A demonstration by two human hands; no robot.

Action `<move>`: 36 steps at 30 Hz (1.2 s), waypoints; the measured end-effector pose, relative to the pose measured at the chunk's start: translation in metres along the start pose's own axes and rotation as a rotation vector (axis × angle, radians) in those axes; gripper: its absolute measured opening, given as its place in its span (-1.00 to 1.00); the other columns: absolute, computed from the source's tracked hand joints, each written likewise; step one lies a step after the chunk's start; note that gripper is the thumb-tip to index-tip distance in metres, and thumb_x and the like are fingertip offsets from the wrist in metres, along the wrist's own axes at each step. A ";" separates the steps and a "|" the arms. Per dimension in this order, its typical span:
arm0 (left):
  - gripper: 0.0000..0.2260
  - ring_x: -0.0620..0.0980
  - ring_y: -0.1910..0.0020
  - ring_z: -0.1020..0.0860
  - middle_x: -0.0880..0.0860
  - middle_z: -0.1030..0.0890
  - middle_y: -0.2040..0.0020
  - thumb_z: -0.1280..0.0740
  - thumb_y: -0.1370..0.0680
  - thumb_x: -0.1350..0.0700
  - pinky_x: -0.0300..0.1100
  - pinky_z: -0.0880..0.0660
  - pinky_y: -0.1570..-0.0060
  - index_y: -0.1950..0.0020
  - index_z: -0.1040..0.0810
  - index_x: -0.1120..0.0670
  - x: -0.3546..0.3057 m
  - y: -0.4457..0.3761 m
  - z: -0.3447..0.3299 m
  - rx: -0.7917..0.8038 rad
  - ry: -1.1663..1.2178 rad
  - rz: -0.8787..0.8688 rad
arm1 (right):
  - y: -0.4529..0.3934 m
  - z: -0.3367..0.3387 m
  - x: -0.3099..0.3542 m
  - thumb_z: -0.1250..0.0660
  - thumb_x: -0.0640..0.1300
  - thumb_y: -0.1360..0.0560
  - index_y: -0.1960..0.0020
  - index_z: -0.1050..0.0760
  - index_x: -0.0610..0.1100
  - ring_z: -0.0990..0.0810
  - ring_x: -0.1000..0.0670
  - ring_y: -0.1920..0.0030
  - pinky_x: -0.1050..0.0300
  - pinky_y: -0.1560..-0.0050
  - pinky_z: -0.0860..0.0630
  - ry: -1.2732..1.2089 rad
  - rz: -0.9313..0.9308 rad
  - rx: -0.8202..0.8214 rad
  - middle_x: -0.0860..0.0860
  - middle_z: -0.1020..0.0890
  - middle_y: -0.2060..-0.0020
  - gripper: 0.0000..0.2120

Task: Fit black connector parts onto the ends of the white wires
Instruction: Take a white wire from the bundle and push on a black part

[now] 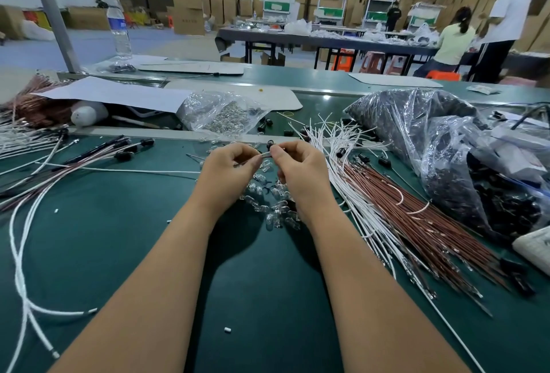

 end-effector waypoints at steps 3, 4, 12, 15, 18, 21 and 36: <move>-0.93 -0.33 0.35 -0.46 -0.12 -0.55 0.30 -0.35 -0.55 0.17 -0.48 -0.37 0.26 0.14 -0.58 0.08 -0.004 0.001 -0.003 0.001 -0.049 0.011 | 0.002 -0.003 -0.003 -0.36 -0.20 -0.53 0.19 -0.54 -0.13 -0.45 0.13 0.48 0.22 0.42 -0.41 -0.023 -0.032 0.008 0.06 -0.52 0.44 -0.88; -0.93 -0.33 0.33 -0.47 -0.13 -0.54 0.30 -0.35 -0.54 0.17 -0.47 -0.37 0.24 0.15 -0.57 0.07 -0.004 0.002 -0.004 0.001 -0.069 0.021 | 0.002 -0.003 -0.005 -0.36 -0.21 -0.53 0.21 -0.53 -0.12 -0.45 0.13 0.49 0.22 0.43 -0.42 -0.022 -0.044 0.003 0.05 -0.52 0.44 -0.86; -0.92 0.05 0.12 -0.60 0.04 -0.66 0.22 -0.36 -0.51 0.14 -0.02 -0.51 -0.05 0.16 -0.62 0.10 -0.001 0.004 -0.014 0.076 -0.134 0.088 | 0.003 -0.008 -0.009 -0.37 -0.26 -0.52 0.18 -0.55 -0.14 -0.53 0.13 0.44 0.26 0.36 -0.50 -0.092 -0.071 0.019 0.01 -0.59 0.39 -0.89; -0.91 0.00 0.16 -0.59 0.03 -0.65 0.22 -0.37 -0.53 0.11 -0.11 -0.50 -0.01 0.17 -0.61 0.06 0.001 0.004 -0.013 0.071 -0.127 0.080 | 0.002 -0.006 -0.008 -0.38 -0.25 -0.51 0.21 -0.55 -0.13 -0.49 0.13 0.46 0.26 0.39 -0.47 -0.071 -0.072 0.010 0.03 -0.58 0.41 -0.87; -0.87 -0.20 0.35 -0.48 -0.03 -0.59 0.31 -0.36 -0.54 0.12 -0.35 -0.42 0.25 0.21 -0.58 0.00 0.002 0.002 -0.012 0.050 -0.013 0.091 | 0.000 0.000 -0.007 -0.38 -0.23 -0.51 0.22 -0.54 -0.12 -0.46 0.14 0.49 0.25 0.43 -0.44 -0.063 -0.074 -0.026 0.06 -0.54 0.45 -0.86; -0.83 -0.23 0.45 -0.38 -0.07 -0.51 0.40 -0.38 -0.54 0.12 -0.42 -0.33 0.39 0.27 -0.58 0.01 0.004 0.002 -0.015 0.074 0.088 0.104 | 0.002 -0.003 -0.011 -0.36 -0.23 -0.52 0.22 -0.54 -0.13 -0.46 0.13 0.50 0.26 0.43 -0.44 -0.070 -0.101 0.002 0.04 -0.56 0.44 -0.86; -0.93 -0.20 0.27 -0.55 -0.07 -0.66 0.27 -0.42 -0.51 0.16 -0.35 -0.45 0.18 0.16 -0.65 0.02 0.011 0.000 -0.015 0.156 0.278 0.120 | 0.003 -0.007 -0.010 -0.39 -0.28 -0.49 0.18 -0.55 -0.19 -0.45 0.10 0.50 0.26 0.45 -0.42 -0.210 -0.136 0.059 0.02 -0.55 0.46 -0.92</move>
Point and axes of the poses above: each hand's wrist, its own y-axis away from the middle knuckle, its own z-axis out of the back of the hand, x = y × z, the point moved 9 cm from there along -y, towards the middle knuckle
